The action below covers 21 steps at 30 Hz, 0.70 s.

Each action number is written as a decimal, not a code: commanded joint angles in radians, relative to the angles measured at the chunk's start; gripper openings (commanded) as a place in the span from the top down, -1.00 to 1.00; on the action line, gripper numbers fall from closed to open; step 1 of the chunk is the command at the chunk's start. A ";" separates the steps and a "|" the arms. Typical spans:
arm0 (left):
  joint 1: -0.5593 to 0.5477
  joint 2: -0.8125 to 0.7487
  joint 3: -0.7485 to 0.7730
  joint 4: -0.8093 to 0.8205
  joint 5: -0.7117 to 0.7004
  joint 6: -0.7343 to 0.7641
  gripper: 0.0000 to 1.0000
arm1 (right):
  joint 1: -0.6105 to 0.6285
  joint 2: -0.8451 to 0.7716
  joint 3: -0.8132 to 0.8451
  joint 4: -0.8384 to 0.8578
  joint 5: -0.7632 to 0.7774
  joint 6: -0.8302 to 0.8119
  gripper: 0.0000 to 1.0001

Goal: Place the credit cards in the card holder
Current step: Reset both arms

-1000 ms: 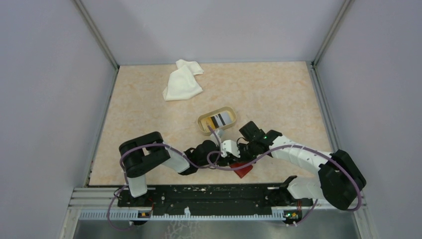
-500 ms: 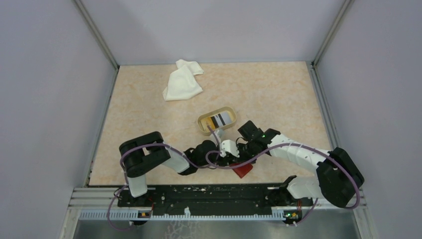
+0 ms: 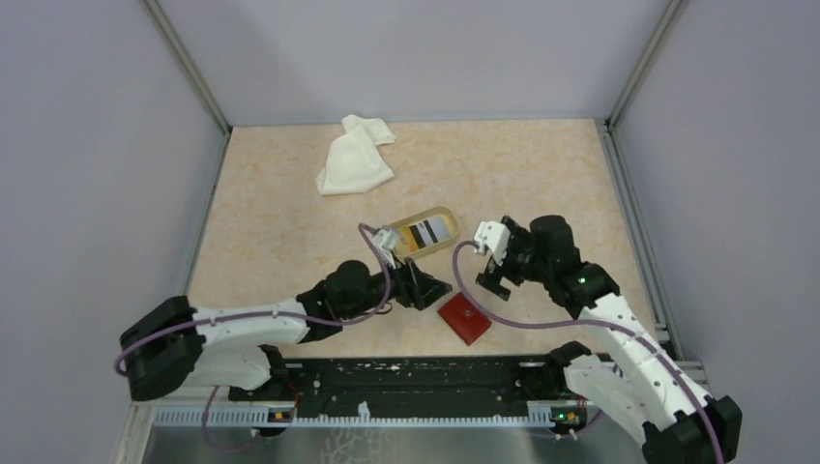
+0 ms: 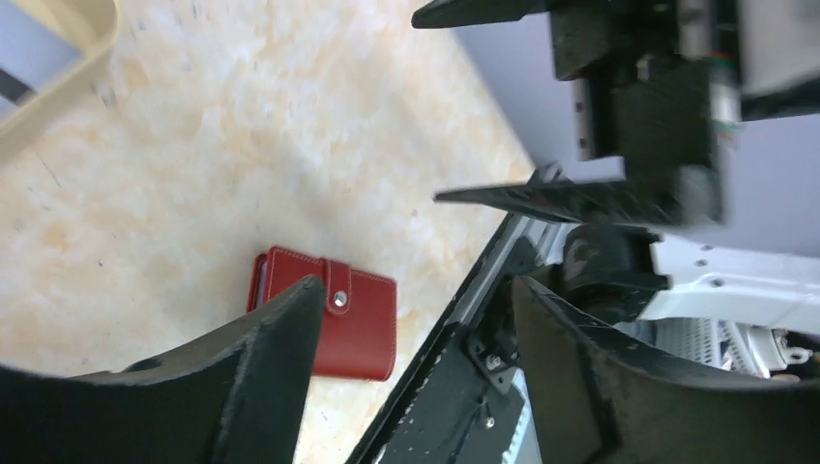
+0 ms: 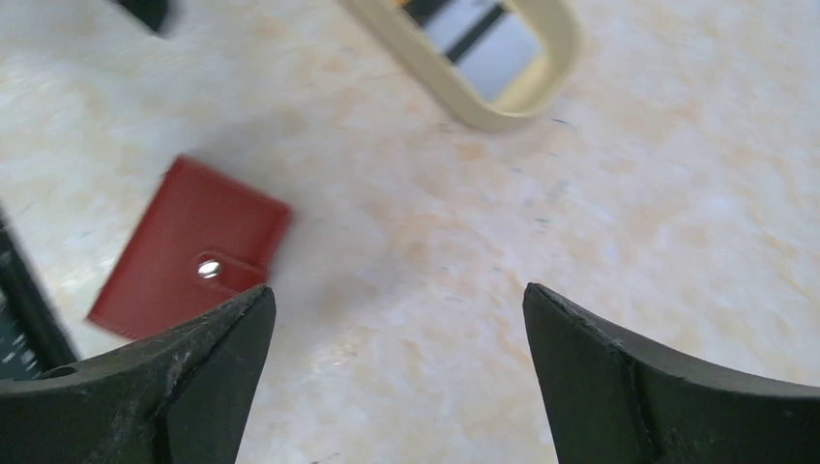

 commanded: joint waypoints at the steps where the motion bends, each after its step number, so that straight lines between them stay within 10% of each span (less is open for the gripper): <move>1: 0.010 -0.210 -0.112 -0.029 -0.090 0.132 -0.77 | -0.054 -0.113 0.044 0.225 0.220 0.264 -0.97; 13: 0.025 -0.778 -0.160 -0.302 -0.105 0.147 -0.98 | -0.059 -0.123 0.322 0.099 0.165 0.502 -0.97; 21: 0.024 -0.875 -0.024 -0.521 -0.122 0.183 -0.98 | -0.059 -0.150 0.402 0.079 0.252 0.767 -0.97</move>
